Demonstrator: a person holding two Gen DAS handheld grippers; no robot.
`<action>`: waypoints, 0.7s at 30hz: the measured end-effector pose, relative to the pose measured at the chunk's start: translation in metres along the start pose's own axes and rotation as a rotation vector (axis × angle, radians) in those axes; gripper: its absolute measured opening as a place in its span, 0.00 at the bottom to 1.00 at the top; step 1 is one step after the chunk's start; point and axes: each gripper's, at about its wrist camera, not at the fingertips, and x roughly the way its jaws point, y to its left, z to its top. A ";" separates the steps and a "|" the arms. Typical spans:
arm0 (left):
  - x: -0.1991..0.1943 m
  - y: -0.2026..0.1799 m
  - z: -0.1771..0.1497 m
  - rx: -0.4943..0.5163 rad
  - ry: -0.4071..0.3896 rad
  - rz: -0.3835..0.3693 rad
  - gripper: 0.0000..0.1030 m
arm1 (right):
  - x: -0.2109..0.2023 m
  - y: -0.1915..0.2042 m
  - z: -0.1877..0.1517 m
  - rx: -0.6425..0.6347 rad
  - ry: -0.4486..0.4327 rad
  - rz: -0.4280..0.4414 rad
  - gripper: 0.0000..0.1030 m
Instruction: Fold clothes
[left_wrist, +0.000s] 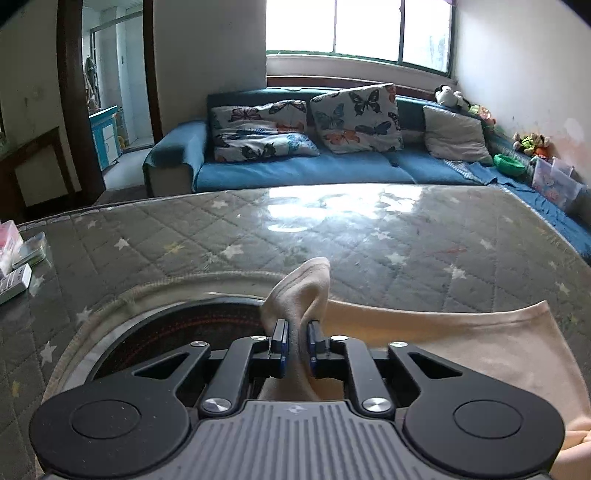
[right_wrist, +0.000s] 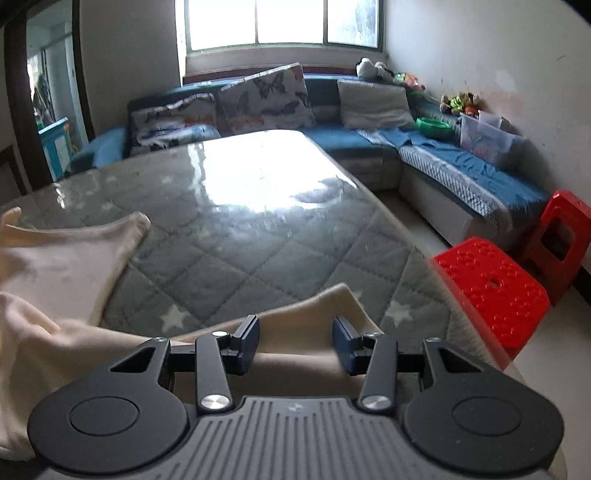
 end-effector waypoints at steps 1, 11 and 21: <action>0.001 0.000 0.000 0.002 0.000 0.003 0.17 | 0.001 0.000 0.000 -0.001 0.002 0.000 0.45; 0.026 -0.019 0.004 0.040 -0.007 -0.009 0.47 | 0.002 0.000 -0.002 -0.002 -0.005 0.003 0.50; 0.023 -0.011 0.004 0.027 -0.025 0.046 0.08 | 0.002 -0.002 -0.001 -0.007 -0.003 0.003 0.53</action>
